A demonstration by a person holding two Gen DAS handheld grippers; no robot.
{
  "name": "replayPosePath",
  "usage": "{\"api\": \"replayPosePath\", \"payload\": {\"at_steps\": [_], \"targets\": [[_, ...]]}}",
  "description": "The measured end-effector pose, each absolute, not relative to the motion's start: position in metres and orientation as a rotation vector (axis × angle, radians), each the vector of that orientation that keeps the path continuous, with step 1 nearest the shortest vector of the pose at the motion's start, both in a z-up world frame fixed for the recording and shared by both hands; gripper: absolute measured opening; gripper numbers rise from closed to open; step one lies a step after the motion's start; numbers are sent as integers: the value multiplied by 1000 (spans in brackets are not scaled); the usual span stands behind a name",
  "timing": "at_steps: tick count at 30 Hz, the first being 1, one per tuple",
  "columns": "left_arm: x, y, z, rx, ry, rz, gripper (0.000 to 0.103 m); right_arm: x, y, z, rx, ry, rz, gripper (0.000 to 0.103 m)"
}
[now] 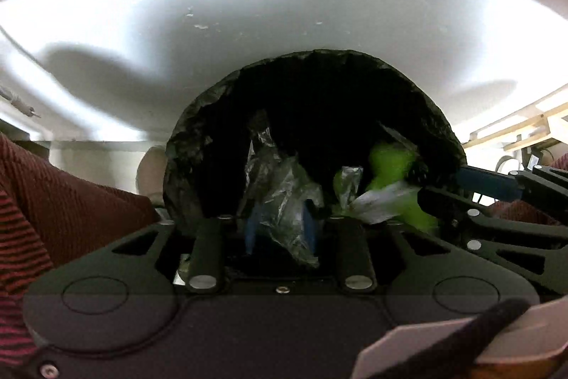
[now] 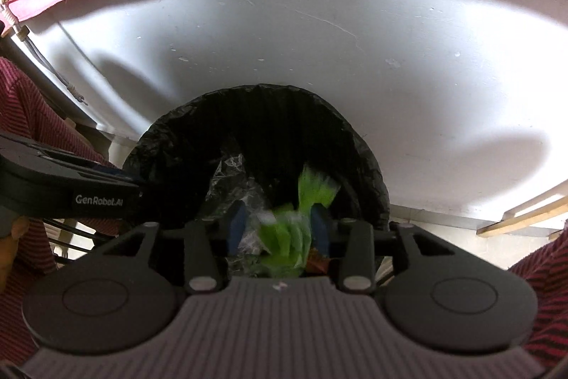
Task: Collect trash
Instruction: 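Carry both wrappers down into the black bin and open both grippers, then raise both grippers back over the towel, then grasp the gold foil wrapper with the left gripper while the right gripper reaches the orange peel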
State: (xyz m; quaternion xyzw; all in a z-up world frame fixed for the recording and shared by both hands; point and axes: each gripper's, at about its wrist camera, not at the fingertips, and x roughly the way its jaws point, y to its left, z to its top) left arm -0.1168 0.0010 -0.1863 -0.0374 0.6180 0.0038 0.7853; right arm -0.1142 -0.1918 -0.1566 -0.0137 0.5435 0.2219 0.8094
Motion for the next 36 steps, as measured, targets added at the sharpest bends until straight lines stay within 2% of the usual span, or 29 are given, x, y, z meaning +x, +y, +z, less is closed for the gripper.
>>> {"api": "replayPosePath", "payload": {"at_steps": [4, 11, 15, 21, 25, 28, 33, 36], "targets": [[-117, -3, -180, -61, 1307, 7, 43, -114, -191, -157, -29, 1160, 477, 64], [-115, -1, -156, -51, 1251, -6, 52, -111, -196, -143, 22, 1122, 502, 64], [-118, 0, -123, -69, 1184, -75, 53, -110, -203, -109, 22, 1023, 549, 66], [-124, 0, -54, -55, 990, -183, 57, -106, -221, -41, 0, 789, 625, 74], [-128, -1, -14, -38, 840, -180, 78, -97, -234, -8, -11, 650, 607, 80], [-121, 4, 4, -63, 750, -200, 83, -83, -242, 6, -10, 588, 546, 81], [-89, 8, 24, -100, 644, -160, 84, -43, -259, 18, -10, 524, 445, 82], [-63, 15, 28, -165, 549, -113, 84, -12, -260, 22, -54, 521, 394, 76]]}}
